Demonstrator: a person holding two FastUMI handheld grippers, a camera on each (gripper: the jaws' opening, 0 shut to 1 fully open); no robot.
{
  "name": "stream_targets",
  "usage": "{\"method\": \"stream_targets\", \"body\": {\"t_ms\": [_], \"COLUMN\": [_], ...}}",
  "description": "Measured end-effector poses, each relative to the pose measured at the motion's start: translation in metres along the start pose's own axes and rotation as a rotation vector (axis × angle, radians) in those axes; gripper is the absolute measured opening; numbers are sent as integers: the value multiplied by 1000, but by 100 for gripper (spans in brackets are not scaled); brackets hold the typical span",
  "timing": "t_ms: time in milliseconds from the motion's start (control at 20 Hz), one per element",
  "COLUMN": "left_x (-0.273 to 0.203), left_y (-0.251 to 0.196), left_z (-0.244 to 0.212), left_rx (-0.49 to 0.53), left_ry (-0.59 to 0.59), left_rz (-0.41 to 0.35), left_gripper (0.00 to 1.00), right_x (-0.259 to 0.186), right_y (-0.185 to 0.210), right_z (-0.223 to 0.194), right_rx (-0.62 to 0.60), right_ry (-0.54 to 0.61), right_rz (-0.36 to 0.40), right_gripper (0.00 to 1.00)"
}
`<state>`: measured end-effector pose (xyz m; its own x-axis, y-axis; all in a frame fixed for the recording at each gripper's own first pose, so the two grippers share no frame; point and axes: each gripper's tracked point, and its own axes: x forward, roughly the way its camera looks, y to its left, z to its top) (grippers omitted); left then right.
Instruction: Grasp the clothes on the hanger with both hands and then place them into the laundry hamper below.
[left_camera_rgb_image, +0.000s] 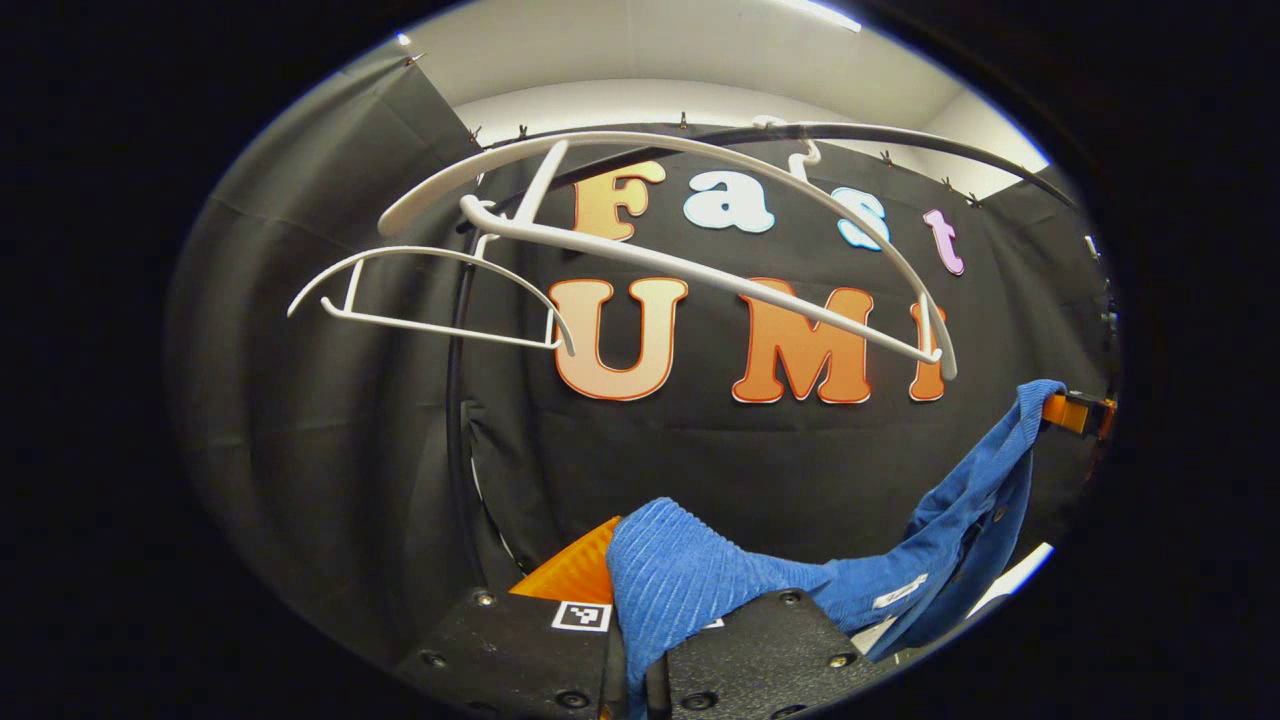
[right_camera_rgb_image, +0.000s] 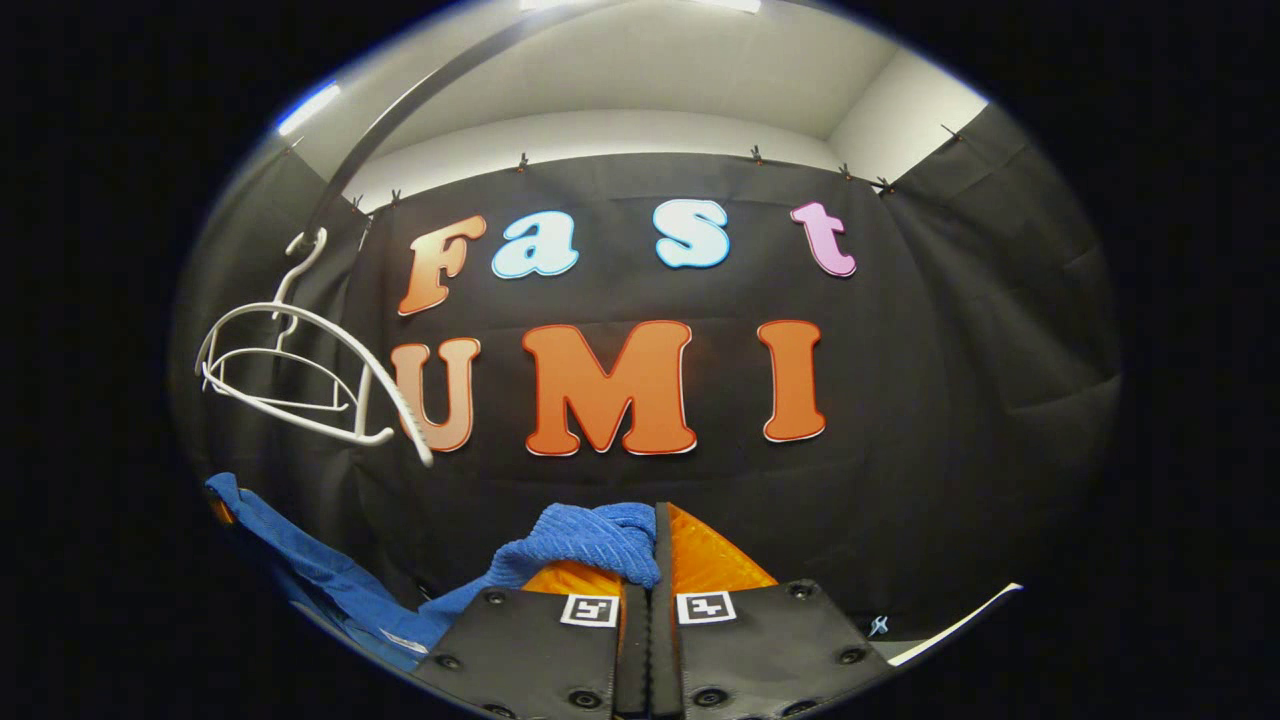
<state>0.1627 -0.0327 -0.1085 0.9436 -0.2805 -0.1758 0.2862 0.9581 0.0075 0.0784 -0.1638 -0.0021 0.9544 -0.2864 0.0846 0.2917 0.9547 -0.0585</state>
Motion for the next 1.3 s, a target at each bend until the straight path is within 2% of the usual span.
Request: {"method": "stream_targets", "body": {"t_ms": [300,450,600,800,1150,1300], "left_x": [0,-1,-7,-8,-25,-33], "left_y": [-39,-52,-67,-86,-106,-111], "left_z": [-21,-41,-71,-132,-241,-291], "left_rx": [-88,-94,-106,-185,-272,-292], "left_ry": [52,105,174,308,584,735], "left_rz": [-74,-100,-134,-144,-112,-86], "left_gripper": [8,8,8,8,8,8], "right_x": [-11,-28,-39,-45,-65,-76], "right_y": [78,116,142,165,161,158], "right_z": [-34,-64,-105,-180,-323,-377], "right_rx": [27,7,15,52,107,80], "right_ry": [78,132,235,437,778,892], "right_rz": [203,318,391,413,371,351], "right_gripper": [8,8,8,8,8,8]}}
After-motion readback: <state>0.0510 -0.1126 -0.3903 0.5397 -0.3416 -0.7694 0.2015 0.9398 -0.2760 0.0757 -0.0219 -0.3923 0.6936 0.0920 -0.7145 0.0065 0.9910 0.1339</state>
